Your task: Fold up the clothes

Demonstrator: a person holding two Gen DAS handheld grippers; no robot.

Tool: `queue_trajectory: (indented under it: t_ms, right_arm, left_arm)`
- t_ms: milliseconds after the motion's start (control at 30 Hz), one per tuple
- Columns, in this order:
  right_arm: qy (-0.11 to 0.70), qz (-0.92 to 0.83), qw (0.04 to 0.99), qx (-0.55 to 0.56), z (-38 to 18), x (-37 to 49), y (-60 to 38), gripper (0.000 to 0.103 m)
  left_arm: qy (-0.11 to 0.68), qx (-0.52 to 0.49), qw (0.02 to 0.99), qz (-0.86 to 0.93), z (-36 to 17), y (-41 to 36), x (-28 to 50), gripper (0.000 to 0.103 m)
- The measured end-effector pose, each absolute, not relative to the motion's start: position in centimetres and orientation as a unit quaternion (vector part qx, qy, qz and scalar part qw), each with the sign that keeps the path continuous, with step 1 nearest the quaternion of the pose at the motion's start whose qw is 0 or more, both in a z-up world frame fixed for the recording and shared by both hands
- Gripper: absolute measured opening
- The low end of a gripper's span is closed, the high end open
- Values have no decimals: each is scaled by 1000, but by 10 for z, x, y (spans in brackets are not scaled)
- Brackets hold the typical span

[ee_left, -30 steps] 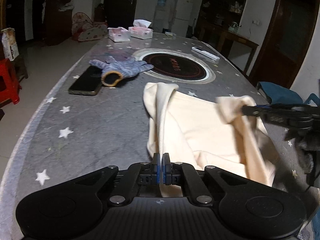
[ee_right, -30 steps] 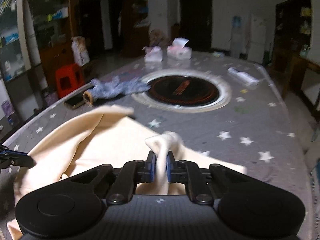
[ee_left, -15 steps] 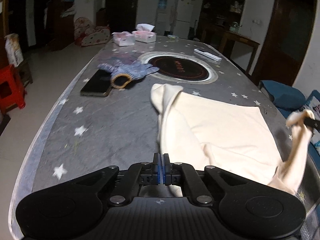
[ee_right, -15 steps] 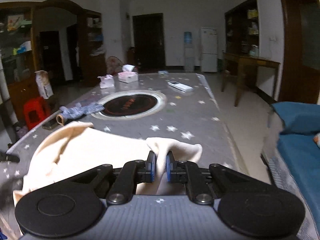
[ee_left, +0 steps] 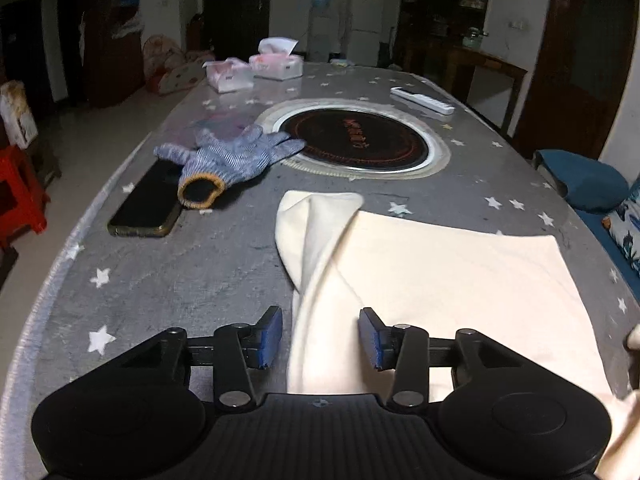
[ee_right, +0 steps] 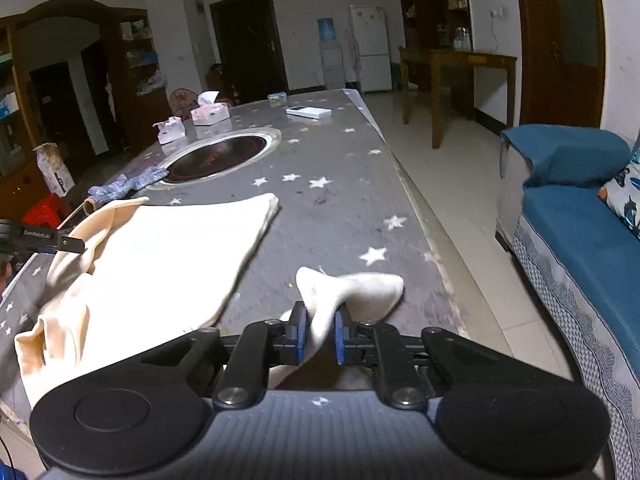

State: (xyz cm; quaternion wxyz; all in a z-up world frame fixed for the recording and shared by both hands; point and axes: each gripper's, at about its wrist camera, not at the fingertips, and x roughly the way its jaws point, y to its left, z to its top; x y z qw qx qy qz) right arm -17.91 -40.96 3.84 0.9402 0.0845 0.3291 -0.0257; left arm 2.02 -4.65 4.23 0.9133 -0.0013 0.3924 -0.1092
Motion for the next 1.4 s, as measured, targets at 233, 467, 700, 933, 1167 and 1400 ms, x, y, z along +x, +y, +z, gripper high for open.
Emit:
queue_trajectory:
  t_ms: [233,467,700,933,1167,1400]
  right_arm:
    - [328,-39,940,84,40,-185,-415,22]
    - [306,-32,950,55,53,-180,-406,29]
    - [302,-27,952,48,56,-179,-405,30]
    - [314,1,948,44,54,-170,-400,30]
    - [324,49,944,33,56,-139,-388,30]
    - [347,98,932,39,50,-88,-373,30]
  left_arm:
    - [379,-28,918,-112,47,-28,9,3]
    - [358,-55,928,-84,65,6,-35,3]
    - [361,-66,929,-38,76,44,-99,3]
    - [400,-33,916,-12,65,51,-117,7]
    - [374,-13,927,-35,82,39,-101,25]
    - [373,6,924,-83,77,7,-41,25]
